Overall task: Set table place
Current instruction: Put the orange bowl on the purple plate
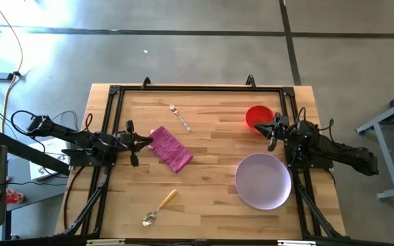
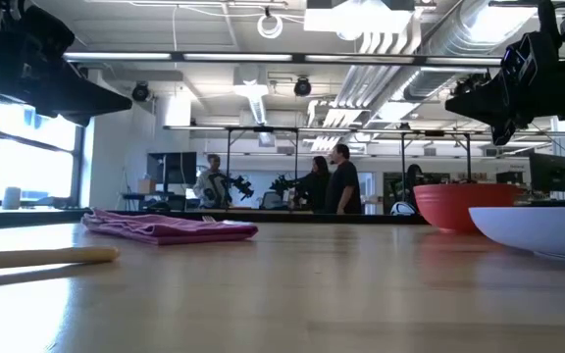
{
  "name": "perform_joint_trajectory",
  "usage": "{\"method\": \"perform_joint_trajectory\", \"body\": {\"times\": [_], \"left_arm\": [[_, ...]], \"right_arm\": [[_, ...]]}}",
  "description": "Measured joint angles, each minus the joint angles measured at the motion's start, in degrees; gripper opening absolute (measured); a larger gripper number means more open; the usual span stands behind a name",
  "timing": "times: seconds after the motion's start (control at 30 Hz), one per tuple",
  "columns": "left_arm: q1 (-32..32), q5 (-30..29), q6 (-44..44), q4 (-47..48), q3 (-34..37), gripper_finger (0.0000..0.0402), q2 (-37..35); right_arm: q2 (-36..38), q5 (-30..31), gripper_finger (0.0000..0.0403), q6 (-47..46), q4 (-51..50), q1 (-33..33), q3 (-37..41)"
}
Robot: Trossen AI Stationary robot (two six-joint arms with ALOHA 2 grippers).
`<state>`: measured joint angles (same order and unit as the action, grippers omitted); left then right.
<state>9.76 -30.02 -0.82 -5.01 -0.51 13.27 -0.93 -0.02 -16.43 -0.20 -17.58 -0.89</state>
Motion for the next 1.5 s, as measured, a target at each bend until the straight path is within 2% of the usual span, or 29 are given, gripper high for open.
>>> {"method": "perform_joint_trajectory", "body": {"times": [0.27,0.47,0.6,0.8,0.93,1.0,1.2,1.33,1.5], "left_arm": [[0.0,-0.1,5.2,0.1,0.0,0.0019,0.0],[0.0,0.6,5.9,0.3,0.0,0.0019,0.0],[0.0,-3.9,9.7,-3.7,0.0,0.0019,0.0],[0.0,-9.0,10.2,-7.7,0.0,0.0019,0.0],[0.0,-11.4,10.2,-8.4,0.0,0.0019,0.0],[0.0,-11.9,10.2,-8.4,0.0,0.0019,0.0],[0.0,-13.1,10.1,-8.4,0.0,0.0019,0.0],[0.0,-13.2,9.7,-8.3,0.0,0.0019,0.0],[0.0,-13.2,9.6,-8.3,0.0,0.0019,0.0]], "right_arm": [[0.0,0.0,0.0000,0.0,0.0,0.0,0.0],[0.0,0.0,0.0000,0.0,0.0,0.0,0.0],[0.0,0.0,0.0000,-0.4,0.1,0.0,0.0],[0.0,0.3,0.0000,-9.6,2.5,0.0,0.0],[-0.1,4.7,0.0000,-15.1,5.9,0.0,0.0],[-0.3,5.0,0.0000,-18.7,5.2,0.0,-0.9],[-6.6,4.5,0.0000,-17.6,-8.8,0.0,-10.8],[-16.1,6.4,0.0000,-13.6,-20.7,0.0,-21.2],[-30.0,10.9,0.0000,-7.8,-30.9,0.0,-33.9]]}}
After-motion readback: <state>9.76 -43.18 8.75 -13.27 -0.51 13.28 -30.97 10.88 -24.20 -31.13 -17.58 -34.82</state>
